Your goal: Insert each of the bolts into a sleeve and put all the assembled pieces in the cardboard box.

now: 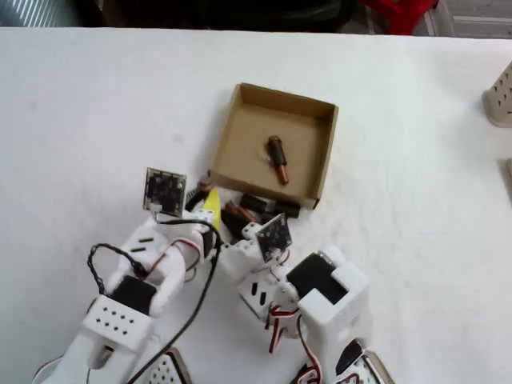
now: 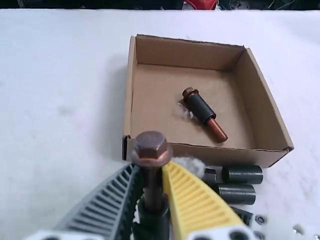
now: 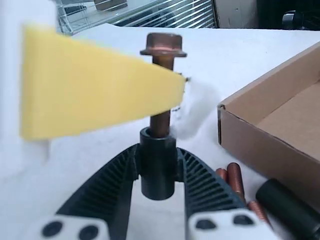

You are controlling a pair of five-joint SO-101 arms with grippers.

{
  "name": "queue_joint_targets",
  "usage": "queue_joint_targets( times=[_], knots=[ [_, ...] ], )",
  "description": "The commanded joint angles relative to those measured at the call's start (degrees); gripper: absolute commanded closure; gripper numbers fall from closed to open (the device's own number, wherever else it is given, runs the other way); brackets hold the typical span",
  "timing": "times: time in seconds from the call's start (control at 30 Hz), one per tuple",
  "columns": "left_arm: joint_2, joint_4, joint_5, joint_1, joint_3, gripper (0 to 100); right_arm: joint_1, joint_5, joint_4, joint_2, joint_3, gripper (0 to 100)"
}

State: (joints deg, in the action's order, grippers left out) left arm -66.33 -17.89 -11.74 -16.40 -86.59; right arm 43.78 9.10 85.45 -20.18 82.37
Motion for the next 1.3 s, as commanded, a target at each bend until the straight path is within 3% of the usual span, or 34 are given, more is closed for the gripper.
queue_joint_targets(
  times=[0.0,0.27,0.43,0.77,1.1,1.17,1.27],
  knots=[
    [0.4,-0.3,0.4,-0.8,2.5,95,-0.9,-0.1,0.3,0.8,-1.1,98.2],
    [0.4,-2.7,0.5,-0.5,0.8,52,-1.0,-0.1,0.3,0.8,-1.1,98.2],
    [0.4,-2.6,-1.8,-0.3,2.3,42,-1.0,-0.1,0.3,0.8,-1.1,98.2],
    [0.4,-2.5,-18.0,9.5,11.3,41,-1.0,-0.1,0.3,0.8,-1.1,98.2],
    [0.4,-3.2,-21.6,17.9,14.4,42,-1.0,-0.1,0.3,0.8,-1.1,98.2],
    [0.4,-4.5,-21.7,19.9,15.4,48,-1.0,-0.1,0.3,0.8,-1.1,98.2],
    [0.7,-9.2,-21.7,22.1,17.9,70,-1.0,-0.1,0.3,0.8,-1.1,98.2]
  ],
)
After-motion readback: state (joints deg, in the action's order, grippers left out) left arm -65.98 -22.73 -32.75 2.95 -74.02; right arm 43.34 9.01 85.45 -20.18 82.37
